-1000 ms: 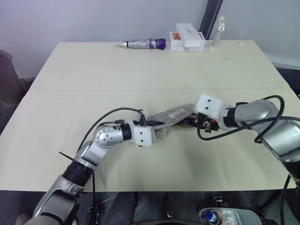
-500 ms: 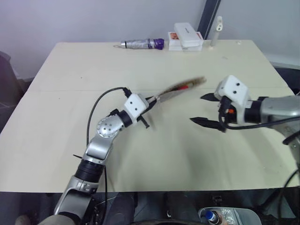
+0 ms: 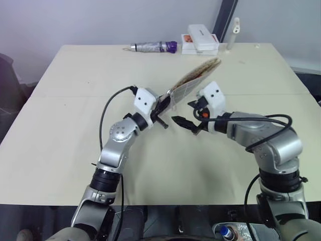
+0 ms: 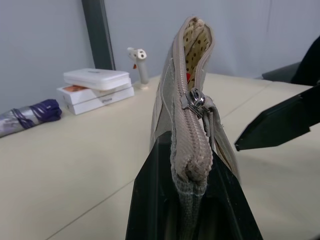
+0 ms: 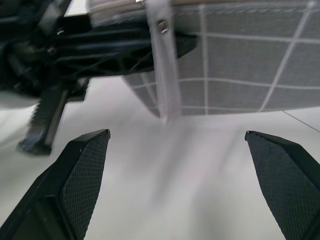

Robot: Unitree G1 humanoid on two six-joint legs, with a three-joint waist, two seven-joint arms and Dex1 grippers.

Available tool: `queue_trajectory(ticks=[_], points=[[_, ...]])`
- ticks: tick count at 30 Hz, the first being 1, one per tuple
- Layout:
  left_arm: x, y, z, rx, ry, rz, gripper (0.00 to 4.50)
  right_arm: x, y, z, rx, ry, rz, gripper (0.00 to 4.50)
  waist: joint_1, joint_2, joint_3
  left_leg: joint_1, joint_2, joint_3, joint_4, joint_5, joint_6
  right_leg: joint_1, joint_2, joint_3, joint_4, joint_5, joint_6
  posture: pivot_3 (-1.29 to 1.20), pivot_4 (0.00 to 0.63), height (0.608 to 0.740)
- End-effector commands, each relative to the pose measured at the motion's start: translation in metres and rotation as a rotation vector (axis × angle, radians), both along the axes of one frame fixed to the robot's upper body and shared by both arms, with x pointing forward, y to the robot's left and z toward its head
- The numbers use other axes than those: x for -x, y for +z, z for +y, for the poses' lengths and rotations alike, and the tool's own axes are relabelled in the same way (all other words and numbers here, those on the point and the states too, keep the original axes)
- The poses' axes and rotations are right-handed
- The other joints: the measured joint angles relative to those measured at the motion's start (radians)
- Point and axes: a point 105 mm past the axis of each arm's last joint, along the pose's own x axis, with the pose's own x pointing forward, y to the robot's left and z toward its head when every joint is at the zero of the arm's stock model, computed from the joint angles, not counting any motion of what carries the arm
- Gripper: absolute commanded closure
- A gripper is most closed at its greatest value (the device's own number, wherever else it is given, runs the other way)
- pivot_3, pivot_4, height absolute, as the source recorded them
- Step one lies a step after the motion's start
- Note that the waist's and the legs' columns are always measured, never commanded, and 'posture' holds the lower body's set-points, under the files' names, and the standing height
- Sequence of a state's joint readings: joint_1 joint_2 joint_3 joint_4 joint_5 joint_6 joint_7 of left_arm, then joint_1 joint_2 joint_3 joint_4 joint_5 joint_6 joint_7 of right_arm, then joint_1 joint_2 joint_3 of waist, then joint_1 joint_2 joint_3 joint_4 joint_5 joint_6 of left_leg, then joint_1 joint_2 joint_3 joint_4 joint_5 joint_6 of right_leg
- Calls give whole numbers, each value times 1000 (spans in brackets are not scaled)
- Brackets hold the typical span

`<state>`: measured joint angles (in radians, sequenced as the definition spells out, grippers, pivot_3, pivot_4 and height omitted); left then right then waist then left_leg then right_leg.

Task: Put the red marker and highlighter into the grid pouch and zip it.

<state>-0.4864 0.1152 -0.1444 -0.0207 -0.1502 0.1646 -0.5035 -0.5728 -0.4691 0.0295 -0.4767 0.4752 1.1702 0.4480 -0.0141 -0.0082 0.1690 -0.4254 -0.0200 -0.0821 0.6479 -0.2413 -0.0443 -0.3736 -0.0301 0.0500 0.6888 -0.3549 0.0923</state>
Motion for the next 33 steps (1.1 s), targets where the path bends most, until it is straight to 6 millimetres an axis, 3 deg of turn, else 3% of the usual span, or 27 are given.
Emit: queue_trajectory(ticks=[1,2,9,13,19,21,26,29,31,33], points=[[9,17,-4,9,-35,-73,4500,-4,19,6,-41,-1,-90,529,0,0,0,0,0,0,0,0,0,0,0,0,0,0,0,0,150,740],[9,17,-4,7,-36,-71,4500,-5,21,7,-49,-4,-95,864,0,0,0,0,0,0,0,0,0,0,0,0,0,0,0,0,150,740],[9,12,1,-24,-24,-69,4500,-2,28,6,-68,17,-115,4436,0,0,0,0,0,0,0,0,0,0,0,0,0,0,0,0,150,740],[5,6,9,-75,7,-79,4500,-2,36,-6,-55,3,-141,4436,1,0,0,0,0,0,0,0,0,0,0,0,0,0,0,0,150,740],[-1,-6,26,-197,41,-114,4500,-15,56,-55,13,-137,-215,4436,1,0,0,0,0,0,0,0,0,0,0,0,0,0,0,0,150,740],[-2,-7,29,-189,43,-106,4500,-16,56,-60,26,-146,-216,4436,1,0,0,0,0,0,0,0,0,0,0,0,0,0,0,0,150,740],[-3,4,31,20,14,40,4500,-11,43,-54,50,-123,-200,4436,0,0,0,0,0,0,-1,0,0,0,-1,0,0,0,0,0,150,740],[3,2,27,33,-49,101,4500,-8,35,-46,54,-106,-191,4436,0,0,0,0,0,0,0,0,0,0,-1,0,0,0,0,0,150,740],[6,0,26,56,-88,160,4500,2,30,-30,-16,-17,-132,4436,-2,0,0,0,0,0,-1,0,0,0,-1,0,0,0,0,0,150,740],[6,1,28,76,-97,198,4500,8,29,-22,-45,15,-117,3865,-2,0,0,0,1,0,-1,0,0,0,0,0,0,0,0,0,150,740]])
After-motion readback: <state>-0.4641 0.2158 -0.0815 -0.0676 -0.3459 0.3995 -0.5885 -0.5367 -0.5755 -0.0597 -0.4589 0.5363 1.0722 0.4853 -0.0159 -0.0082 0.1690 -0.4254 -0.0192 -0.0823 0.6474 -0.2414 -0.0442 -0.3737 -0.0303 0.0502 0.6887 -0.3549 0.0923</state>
